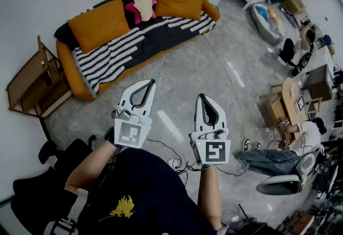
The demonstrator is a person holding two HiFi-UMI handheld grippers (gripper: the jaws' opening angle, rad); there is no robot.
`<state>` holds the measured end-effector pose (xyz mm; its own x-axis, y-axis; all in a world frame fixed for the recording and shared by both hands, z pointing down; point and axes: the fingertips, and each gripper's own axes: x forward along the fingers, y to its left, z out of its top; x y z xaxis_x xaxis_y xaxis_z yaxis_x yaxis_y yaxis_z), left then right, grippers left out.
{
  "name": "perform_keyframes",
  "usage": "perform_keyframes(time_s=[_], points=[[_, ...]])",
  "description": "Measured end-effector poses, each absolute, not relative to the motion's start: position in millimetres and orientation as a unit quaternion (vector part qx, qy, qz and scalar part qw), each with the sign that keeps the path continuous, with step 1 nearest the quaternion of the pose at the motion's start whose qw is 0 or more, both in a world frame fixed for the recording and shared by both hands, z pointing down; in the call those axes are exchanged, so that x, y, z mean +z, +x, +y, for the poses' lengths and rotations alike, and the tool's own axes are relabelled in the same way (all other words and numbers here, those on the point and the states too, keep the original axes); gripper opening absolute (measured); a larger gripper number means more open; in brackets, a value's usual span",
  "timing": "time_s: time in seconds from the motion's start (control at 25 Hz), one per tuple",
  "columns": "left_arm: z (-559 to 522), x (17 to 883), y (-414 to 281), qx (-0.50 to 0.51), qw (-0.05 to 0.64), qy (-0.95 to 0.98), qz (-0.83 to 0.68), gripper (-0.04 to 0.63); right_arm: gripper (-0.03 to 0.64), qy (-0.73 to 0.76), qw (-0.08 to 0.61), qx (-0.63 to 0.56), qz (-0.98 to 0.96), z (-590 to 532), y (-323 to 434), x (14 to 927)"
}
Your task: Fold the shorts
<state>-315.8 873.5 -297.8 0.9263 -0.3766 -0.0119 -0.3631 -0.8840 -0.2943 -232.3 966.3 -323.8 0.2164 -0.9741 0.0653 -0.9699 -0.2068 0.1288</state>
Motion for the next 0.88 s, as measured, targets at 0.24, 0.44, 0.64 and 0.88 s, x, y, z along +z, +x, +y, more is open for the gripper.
perform_keyframes(time_s=[0.24,0.44,0.64,0.88], points=[[794,-262,-326,-0.07,0.126,-0.975,0.168,0.04,0.015,0.77,0.071,-0.015,-0.634,877,-239,-307],[761,-254,-321,-0.083,0.134,-0.971,0.179,0.086,0.015,0.768,0.073,-0.018,-0.637,836,-225,-291],[762,-251,-299,-0.089,0.115,-0.969,0.198,0.306,0.017,0.748,0.06,-0.013,-0.66,824,-187,-277],[774,-246,-268,-0.106,0.105,-0.952,0.266,0.395,0.22,0.699,0.031,-0.007,-0.714,823,-142,-270]])
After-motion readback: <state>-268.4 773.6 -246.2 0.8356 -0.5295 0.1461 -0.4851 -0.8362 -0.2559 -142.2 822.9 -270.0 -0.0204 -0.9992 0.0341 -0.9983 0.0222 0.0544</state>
